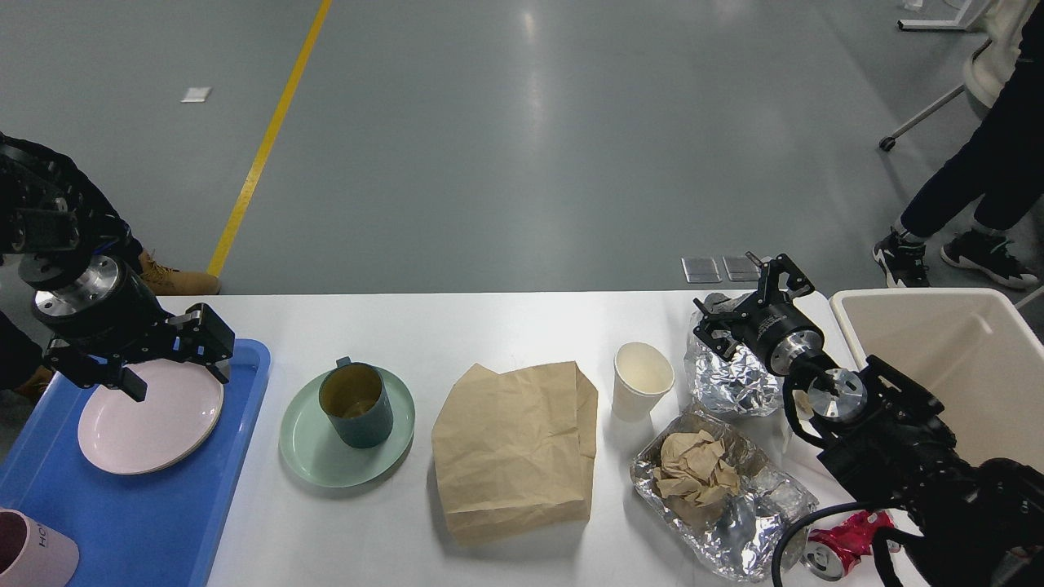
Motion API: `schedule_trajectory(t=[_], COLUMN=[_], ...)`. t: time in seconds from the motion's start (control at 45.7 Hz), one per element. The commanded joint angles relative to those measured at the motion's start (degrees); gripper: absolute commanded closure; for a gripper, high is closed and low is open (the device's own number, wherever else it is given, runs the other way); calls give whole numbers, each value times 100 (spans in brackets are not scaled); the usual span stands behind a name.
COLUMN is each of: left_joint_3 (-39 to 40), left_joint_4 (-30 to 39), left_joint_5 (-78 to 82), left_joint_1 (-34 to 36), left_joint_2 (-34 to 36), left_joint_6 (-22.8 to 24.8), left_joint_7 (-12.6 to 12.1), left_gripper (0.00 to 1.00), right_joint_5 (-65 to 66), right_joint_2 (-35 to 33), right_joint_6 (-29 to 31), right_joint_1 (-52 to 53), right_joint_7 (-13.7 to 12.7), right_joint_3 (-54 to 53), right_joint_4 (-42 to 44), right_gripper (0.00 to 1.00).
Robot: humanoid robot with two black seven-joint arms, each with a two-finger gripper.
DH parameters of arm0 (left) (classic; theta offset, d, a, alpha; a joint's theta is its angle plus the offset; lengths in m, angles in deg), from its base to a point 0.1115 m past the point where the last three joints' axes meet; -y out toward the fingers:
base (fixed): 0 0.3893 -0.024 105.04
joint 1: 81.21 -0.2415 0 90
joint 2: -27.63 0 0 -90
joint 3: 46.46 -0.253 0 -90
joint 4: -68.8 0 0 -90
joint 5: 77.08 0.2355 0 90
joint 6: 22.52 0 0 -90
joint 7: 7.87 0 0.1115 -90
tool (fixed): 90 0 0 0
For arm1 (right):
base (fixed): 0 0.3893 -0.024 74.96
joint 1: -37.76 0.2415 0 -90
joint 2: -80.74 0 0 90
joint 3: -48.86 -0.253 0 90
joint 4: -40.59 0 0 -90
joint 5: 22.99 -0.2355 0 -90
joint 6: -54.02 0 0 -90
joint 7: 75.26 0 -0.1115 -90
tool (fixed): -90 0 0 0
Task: Tidy desktop
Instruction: 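Lower the left gripper toward the teal mug on the green plate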
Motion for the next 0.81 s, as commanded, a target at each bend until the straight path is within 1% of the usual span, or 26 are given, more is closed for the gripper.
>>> schedule_trajectory(t=[0.0,0.088,0.131,0.307,0.372,0.416,0.504,0.679,0.788], left_joint_3=[228,457,562,1133,1423,1608,1880,2319,2364], left_joint_4=[-90,-90,-90,-230,-266,-266,-257,-275,-275], left_joint_5=[-4,-12,-12,-12,-4,-4,5,-4,5], left_joint_1=[-100,-170,-214,-583,-688,-715,-715,-741,-811], left_joint_2=[-1,-1,-9,-71,-89,-89,-89,-88,-89], left_joint_6=[-557,-1023,-1173,-1385,-1350,-1323,-1253,-717,-620], left_joint_7=[-433,-731,-916,-1751,-1953,-2015,-2024,-2024,-2024], left_gripper=[7,7,7,6,5,5,4,4,4], right_joint_5=[0,0,0,0,0,-8,0,0,0], right_joint_2=[0,0,0,0,0,0,0,0,0], right_joint_6=[0,0,0,0,0,0,0,0,0], right_joint_1=[0,0,0,0,0,0,0,0,0], right_joint_7=[0,0,0,0,0,0,0,0,0], right_joint_3=[0,0,0,0,0,0,0,0,0], right_joint_4=[0,0,0,0,0,0,0,0,0], right_gripper=[0,0,0,0,0,0,0,0,0])
